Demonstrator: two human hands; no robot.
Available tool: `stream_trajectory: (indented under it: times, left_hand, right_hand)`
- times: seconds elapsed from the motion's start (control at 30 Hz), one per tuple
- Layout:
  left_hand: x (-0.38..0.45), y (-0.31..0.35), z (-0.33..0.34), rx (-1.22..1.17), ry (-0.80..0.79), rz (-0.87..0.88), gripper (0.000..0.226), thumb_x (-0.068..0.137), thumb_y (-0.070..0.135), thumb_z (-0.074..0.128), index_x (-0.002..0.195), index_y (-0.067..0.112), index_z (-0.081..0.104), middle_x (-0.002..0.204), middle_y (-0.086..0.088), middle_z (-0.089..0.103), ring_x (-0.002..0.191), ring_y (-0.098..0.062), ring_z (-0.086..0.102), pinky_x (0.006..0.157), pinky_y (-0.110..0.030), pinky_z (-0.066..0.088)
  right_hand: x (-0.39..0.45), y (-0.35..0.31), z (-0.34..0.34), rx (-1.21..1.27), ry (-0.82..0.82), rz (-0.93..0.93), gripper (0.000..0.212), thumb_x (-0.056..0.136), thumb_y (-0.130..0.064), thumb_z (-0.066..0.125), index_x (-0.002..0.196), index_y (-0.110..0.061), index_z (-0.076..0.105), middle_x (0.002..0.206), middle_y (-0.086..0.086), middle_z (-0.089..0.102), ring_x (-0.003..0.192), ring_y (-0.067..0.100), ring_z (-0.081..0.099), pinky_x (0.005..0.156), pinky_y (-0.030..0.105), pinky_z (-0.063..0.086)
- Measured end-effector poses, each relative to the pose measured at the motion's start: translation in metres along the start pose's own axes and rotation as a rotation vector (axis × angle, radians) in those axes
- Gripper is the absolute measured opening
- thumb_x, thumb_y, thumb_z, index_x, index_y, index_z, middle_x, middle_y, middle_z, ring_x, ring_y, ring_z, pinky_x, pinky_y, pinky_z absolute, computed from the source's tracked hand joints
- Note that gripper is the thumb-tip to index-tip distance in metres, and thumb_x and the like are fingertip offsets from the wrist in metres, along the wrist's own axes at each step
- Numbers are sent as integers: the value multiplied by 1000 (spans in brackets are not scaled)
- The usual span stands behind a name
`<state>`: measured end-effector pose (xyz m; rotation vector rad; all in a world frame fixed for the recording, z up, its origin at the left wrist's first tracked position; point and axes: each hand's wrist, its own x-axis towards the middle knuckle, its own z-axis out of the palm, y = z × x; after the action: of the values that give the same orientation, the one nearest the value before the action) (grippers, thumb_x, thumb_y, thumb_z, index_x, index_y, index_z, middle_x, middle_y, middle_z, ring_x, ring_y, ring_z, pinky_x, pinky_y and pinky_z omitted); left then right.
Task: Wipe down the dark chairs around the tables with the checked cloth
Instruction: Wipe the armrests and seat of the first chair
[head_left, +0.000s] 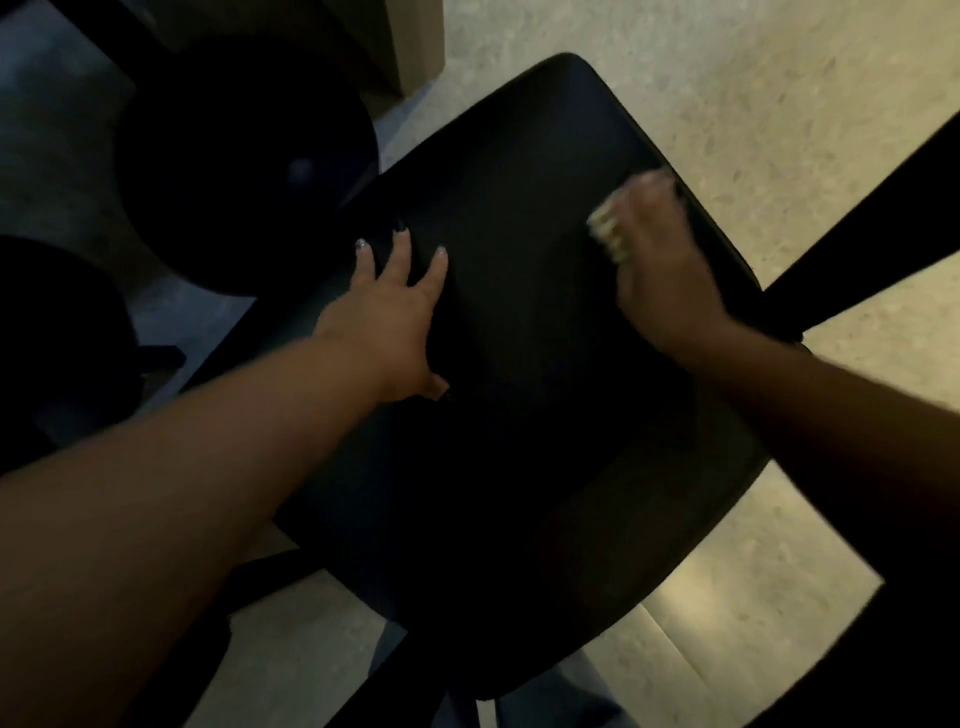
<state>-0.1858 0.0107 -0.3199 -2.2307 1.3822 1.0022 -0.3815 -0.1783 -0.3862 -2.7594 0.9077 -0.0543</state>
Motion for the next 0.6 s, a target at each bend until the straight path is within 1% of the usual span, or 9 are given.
stream_trajectory:
  times: [0.1,0.17,0.23,0.33,0.4,0.43,0.5,0.53,0.6]
  left_hand:
    - [0,-33,0,207,-27,99,137,64,59,79,150,27,-23,158,-2,-29,148,-33,-12,112,-63,15]
    - [0,-45,7,144,-44,124,141,62,50,84,149,29,-25,155,2,-34,146,-32,-18,113,-61,17]
    - [0,-46,12,81,-31,125,141,61,43,87,149,30,-22,155,5,-35,145,-31,-22,113,-60,17]
    - [-1,-44,11,43,-27,123,137,64,38,87,150,31,-20,155,6,-34,145,-30,-24,114,-60,13]
    - [-1,-44,11,25,-24,119,135,66,35,86,150,32,-20,155,6,-34,145,-30,-25,114,-60,11]
    - [-1,-44,11,21,-23,115,135,67,33,86,150,32,-21,155,6,-35,144,-30,-25,114,-60,10]
    - [-1,-43,13,11,-21,106,135,67,31,86,149,32,-22,154,6,-36,144,-29,-26,115,-60,9]
    - [-1,-42,13,4,-20,106,136,67,30,86,149,32,-23,154,7,-36,144,-29,-27,115,-60,8]
    - [-1,-42,15,-15,-10,110,136,67,28,86,149,33,-23,154,8,-36,144,-28,-27,115,-59,7]
  right_hand:
    - [39,-3,-4,57,54,408,55,94,-4,40,147,-1,26,157,15,19,147,32,8,119,34,9]
    - [41,-31,7,57,68,474,58,93,-8,37,149,-1,20,157,18,16,146,34,7,119,36,1]
    - [22,-70,28,-1,44,245,65,89,-8,37,149,3,16,155,26,15,144,41,10,118,40,-3]
    - [-7,-92,32,94,-82,-307,57,82,-2,39,138,10,38,146,28,35,139,45,25,117,46,15]
    - [13,-62,18,86,-97,-496,48,90,-5,32,134,10,45,142,29,41,137,41,29,116,44,18]
    - [30,-44,14,50,-69,-500,47,94,-8,28,134,10,46,141,30,42,136,39,29,117,44,17]
    - [69,-14,5,26,-19,-255,52,94,-14,24,137,7,44,143,30,38,138,41,28,118,44,17]
    - [85,-7,-1,52,-10,-47,52,92,-15,26,137,4,44,145,27,38,139,40,29,118,42,19]
    - [110,-12,-9,137,45,398,41,90,-13,36,126,-2,53,137,20,47,130,36,41,106,38,32]
